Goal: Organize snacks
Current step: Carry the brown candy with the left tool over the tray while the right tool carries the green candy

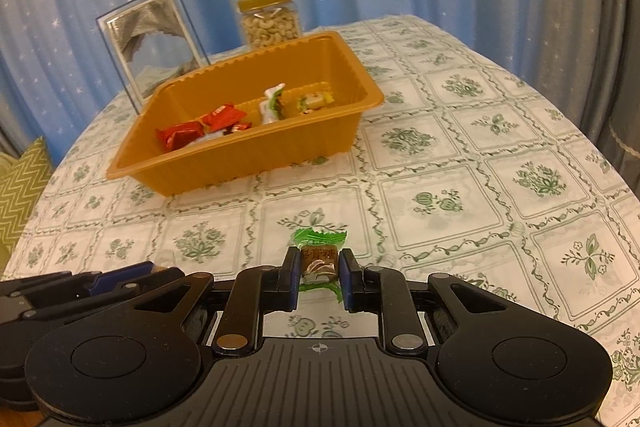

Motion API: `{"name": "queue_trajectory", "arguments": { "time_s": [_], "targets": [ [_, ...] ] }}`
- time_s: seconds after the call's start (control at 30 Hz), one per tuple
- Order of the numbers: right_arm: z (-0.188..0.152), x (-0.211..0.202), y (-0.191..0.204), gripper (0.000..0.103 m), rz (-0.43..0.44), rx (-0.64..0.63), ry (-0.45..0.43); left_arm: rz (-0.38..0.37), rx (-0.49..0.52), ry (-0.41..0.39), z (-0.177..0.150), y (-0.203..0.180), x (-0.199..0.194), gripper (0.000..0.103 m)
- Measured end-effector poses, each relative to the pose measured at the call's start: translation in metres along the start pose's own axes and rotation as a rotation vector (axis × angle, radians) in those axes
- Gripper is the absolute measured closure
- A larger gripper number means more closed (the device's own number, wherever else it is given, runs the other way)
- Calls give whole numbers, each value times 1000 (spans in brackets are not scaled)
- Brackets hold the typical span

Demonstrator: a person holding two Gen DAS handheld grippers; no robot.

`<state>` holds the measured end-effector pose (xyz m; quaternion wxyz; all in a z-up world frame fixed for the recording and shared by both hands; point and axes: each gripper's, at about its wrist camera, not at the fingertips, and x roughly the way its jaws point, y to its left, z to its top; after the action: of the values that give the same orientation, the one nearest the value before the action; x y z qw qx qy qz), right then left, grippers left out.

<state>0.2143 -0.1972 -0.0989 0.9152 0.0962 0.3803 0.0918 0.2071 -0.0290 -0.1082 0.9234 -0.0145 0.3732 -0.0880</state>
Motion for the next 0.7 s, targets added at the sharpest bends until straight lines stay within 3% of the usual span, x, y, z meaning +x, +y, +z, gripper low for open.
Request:
{"name": "queue_trajectory", "arguments": {
  "time_s": [0.7],
  "targets": [
    [8, -17, 15, 83, 22, -57, -45, 2, -41, -56, 7, 20, -32, 85]
  ]
}}
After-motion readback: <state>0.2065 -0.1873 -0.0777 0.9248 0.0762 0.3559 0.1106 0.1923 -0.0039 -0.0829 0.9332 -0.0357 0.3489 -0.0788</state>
